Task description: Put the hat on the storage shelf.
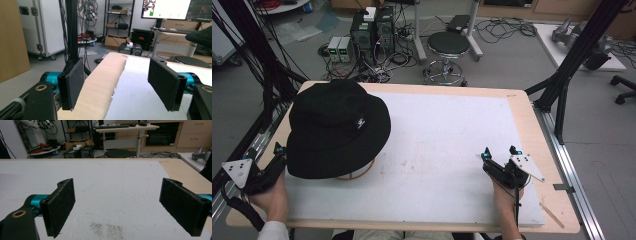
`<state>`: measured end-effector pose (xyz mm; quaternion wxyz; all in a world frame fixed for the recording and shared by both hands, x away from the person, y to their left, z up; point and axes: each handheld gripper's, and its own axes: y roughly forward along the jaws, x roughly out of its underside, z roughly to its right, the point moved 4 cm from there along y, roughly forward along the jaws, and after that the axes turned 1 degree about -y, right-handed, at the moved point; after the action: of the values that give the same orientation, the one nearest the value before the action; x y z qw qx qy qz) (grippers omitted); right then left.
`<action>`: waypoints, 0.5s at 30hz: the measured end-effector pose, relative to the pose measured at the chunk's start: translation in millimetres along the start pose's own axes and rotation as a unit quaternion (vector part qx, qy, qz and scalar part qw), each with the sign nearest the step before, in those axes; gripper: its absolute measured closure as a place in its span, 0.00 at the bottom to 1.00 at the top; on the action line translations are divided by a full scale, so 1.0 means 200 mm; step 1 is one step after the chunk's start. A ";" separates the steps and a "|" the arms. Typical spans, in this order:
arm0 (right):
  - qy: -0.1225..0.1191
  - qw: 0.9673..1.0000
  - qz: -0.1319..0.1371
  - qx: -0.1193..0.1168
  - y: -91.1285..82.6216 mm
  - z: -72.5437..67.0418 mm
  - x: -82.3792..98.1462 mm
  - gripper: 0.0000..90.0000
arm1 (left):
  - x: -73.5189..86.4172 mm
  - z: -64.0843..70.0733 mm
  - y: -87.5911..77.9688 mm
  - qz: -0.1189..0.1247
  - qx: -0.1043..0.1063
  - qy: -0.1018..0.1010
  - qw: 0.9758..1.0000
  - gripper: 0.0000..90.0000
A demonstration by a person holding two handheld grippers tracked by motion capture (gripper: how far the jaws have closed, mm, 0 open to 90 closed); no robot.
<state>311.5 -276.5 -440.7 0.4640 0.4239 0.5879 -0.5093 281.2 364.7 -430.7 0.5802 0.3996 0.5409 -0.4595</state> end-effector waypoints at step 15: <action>-0.003 1.000 -0.002 0.000 0.00 0.00 0.00 0.14 | 0.01 0.00 0.00 -0.005 0.008 -0.002 1.000 0.34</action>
<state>311.8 -276.7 -441.2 0.4647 0.4215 0.5870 -0.5117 281.5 363.7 -432.9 0.5757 0.4006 0.5384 -0.4671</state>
